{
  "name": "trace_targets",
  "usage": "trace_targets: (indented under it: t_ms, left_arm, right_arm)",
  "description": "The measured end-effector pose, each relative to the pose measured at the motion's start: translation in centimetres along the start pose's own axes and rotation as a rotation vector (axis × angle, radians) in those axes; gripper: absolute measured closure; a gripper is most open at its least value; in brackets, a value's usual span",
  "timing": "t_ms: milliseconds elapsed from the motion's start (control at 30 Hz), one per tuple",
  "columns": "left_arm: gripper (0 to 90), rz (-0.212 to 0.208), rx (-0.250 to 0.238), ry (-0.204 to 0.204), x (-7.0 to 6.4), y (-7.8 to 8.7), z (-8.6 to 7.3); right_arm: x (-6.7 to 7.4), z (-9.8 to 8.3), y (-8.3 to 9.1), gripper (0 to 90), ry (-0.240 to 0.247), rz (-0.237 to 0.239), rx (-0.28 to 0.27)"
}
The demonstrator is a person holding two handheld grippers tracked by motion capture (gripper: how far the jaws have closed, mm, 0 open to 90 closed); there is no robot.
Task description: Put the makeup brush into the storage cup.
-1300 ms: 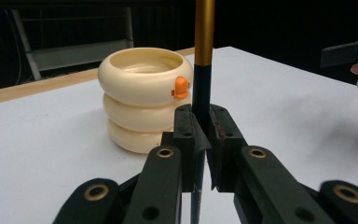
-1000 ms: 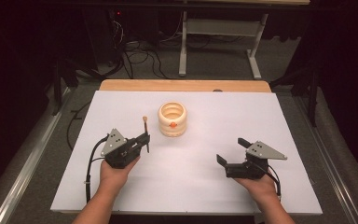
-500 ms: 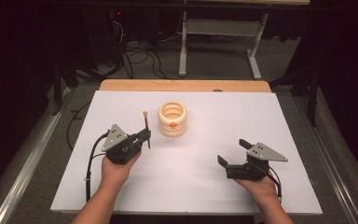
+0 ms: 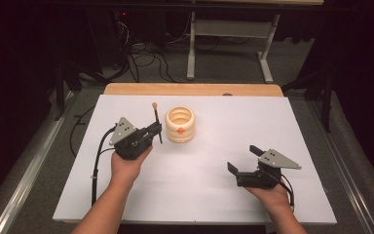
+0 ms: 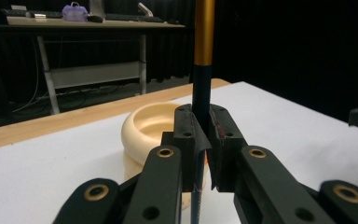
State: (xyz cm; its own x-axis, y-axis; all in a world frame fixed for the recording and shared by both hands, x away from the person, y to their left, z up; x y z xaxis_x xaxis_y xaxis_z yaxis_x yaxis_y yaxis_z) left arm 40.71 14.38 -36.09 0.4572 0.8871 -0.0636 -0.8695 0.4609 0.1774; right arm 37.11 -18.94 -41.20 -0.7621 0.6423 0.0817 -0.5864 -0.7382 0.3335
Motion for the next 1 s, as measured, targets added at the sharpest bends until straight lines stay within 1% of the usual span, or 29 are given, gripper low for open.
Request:
trace_targets:
  t_ms: [200, 233, 300, 333, 433, 667, 767, 800, 833, 867, 900, 933, 967, 1000]
  left_arm:
    - [83.0, -0.002, -0.008, 0.004, 0.0, -0.7, 1.1]
    - [83.0, -0.001, -0.002, -0.007, 0.1, -0.8, 1.2]
    - [83.0, 0.002, -0.002, -0.009, 0.1, -1.1, 1.4]
    - [83.0, 0.004, -0.008, 0.002, 0.1, -1.3, 1.6]
    - [83.0, 0.008, -0.008, 0.005, 0.4, -1.9, 2.0]
    - [83.1, 0.017, -0.005, -0.010, 0.4, -3.2, 2.5]
    - [83.0, 0.018, -0.012, -0.007, 0.3, -3.7, 2.9]
    - [83.0, 0.019, -0.008, -0.015, 0.3, -3.8, 3.0]
    - [83.1, 0.021, -0.012, -0.011, 0.2, -4.0, 3.2]
    - [83.0, 0.018, -0.010, -0.016, 0.1, -4.1, 3.3]
    - [83.1, 0.019, -0.013, -0.010, 0.0, -4.2, 3.5]
    - [83.1, 0.019, -0.009, -0.017, 0.0, -4.3, 3.6]
    - [83.1, 0.021, -0.014, -0.011, 0.0, -4.5, 3.7]
    - [83.0, 0.021, -0.015, -0.012, -0.1, -4.6, 3.8]
  right_arm:
    - [0.0, 0.0, 0.0, 1.8, 0.003, -0.001, 0.002]
    - [0.1, 0.0, 0.0, 1.7, 0.003, 0.000, 0.003]
    - [0.1, 0.0, 0.0, 1.8, 0.007, 0.000, 0.004]
    - [0.1, 0.0, 0.0, 1.8, 0.005, 0.003, 0.003]
    - [0.1, -0.1, -0.1, 1.8, -0.001, 0.004, 0.008]
    - [0.1, -0.1, 0.0, 1.8, -0.001, 0.007, 0.005]
    - [0.1, -0.2, 0.0, 1.8, -0.008, 0.006, 0.007]
    - [0.1, -0.2, 0.0, 1.8, -0.001, 0.007, 0.003]
    - [0.1, -0.1, 0.1, 1.8, 0.002, 0.010, 0.001]
    - [0.1, -0.1, 0.1, 1.8, 0.001, 0.010, 0.000]
    - [0.1, -0.1, 0.1, 1.8, 0.000, 0.010, -0.002]
    - [0.1, -0.1, 0.2, 1.8, -0.006, 0.011, -0.003]
    - [0.1, -0.1, 0.2, 1.8, 0.001, 0.011, -0.007]
    - [0.1, -0.1, 0.2, 1.8, -0.002, 0.013, -0.006]
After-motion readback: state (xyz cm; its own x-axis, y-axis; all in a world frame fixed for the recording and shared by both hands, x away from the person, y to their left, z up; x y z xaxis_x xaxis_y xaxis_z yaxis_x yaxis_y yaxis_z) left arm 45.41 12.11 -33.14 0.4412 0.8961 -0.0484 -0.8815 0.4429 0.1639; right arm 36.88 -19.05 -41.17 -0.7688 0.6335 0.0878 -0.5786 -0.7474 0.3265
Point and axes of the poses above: each handheld gripper's, and its own axes: y roughly backward along the jaws, z roughly out of its top, x roughly to its left, the point moved 5 cm from there along -y, roughly forward along the jaws, and after that the axes turned 11 degrees about z, right-handed, at the moved point
